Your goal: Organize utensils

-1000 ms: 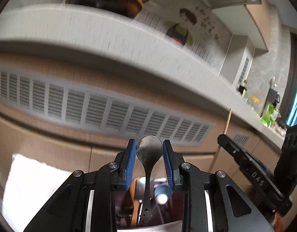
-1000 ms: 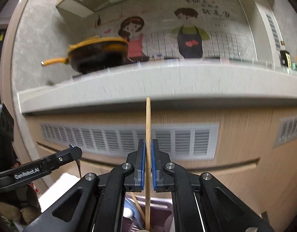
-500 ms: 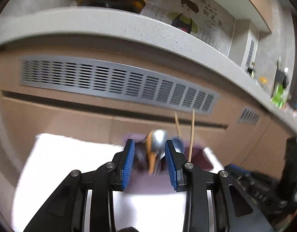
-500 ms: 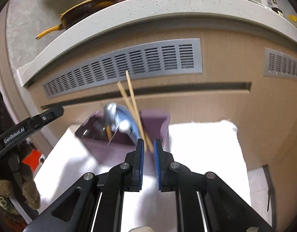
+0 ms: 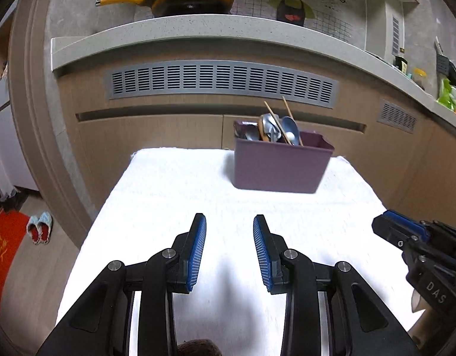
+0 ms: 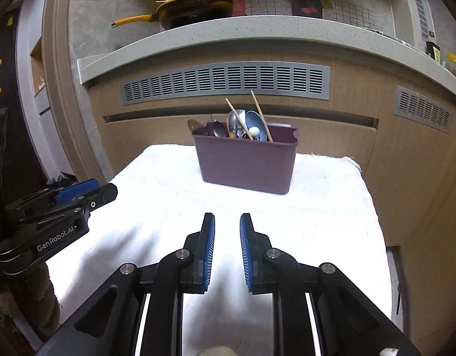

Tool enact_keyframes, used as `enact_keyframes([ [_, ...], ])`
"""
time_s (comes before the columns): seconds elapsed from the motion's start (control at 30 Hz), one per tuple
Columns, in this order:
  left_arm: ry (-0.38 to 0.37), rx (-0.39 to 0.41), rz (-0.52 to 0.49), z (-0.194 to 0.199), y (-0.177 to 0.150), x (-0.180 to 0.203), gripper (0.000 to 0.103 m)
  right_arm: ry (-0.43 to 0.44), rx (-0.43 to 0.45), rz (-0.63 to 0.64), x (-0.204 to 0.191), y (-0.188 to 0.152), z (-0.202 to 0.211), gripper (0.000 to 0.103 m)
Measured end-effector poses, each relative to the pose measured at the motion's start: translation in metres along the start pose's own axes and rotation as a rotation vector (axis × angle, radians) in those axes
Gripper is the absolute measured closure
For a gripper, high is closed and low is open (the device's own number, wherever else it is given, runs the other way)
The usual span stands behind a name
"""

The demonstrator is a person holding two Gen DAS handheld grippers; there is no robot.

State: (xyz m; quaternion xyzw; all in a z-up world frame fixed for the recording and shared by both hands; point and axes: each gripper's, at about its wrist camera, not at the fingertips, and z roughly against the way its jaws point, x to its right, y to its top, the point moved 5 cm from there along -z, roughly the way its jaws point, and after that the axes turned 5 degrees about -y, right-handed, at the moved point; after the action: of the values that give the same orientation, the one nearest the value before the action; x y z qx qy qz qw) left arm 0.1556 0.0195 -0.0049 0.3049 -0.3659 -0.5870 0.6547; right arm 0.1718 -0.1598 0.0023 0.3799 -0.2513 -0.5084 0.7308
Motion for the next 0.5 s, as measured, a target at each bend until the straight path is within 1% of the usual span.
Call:
enact_keyframes([
  [0.1, -0.005, -0.003, -0.008, 0.007, -0.006, 0.003, 0.069, 0.0, 0.009, 0.003, -0.005, -0.007, 0.011, 0.086],
  [0.27, -0.024, -0.006, -0.023, 0.011, -0.006, 0.011, 0.069, -0.031, 0.033, 0.017, -0.006, -0.008, 0.021, 0.086],
  [0.5, -0.037, -0.013, -0.035, 0.011, -0.006, 0.017, 0.069, -0.031, 0.018, -0.008, 0.0, -0.01, 0.019, 0.086],
])
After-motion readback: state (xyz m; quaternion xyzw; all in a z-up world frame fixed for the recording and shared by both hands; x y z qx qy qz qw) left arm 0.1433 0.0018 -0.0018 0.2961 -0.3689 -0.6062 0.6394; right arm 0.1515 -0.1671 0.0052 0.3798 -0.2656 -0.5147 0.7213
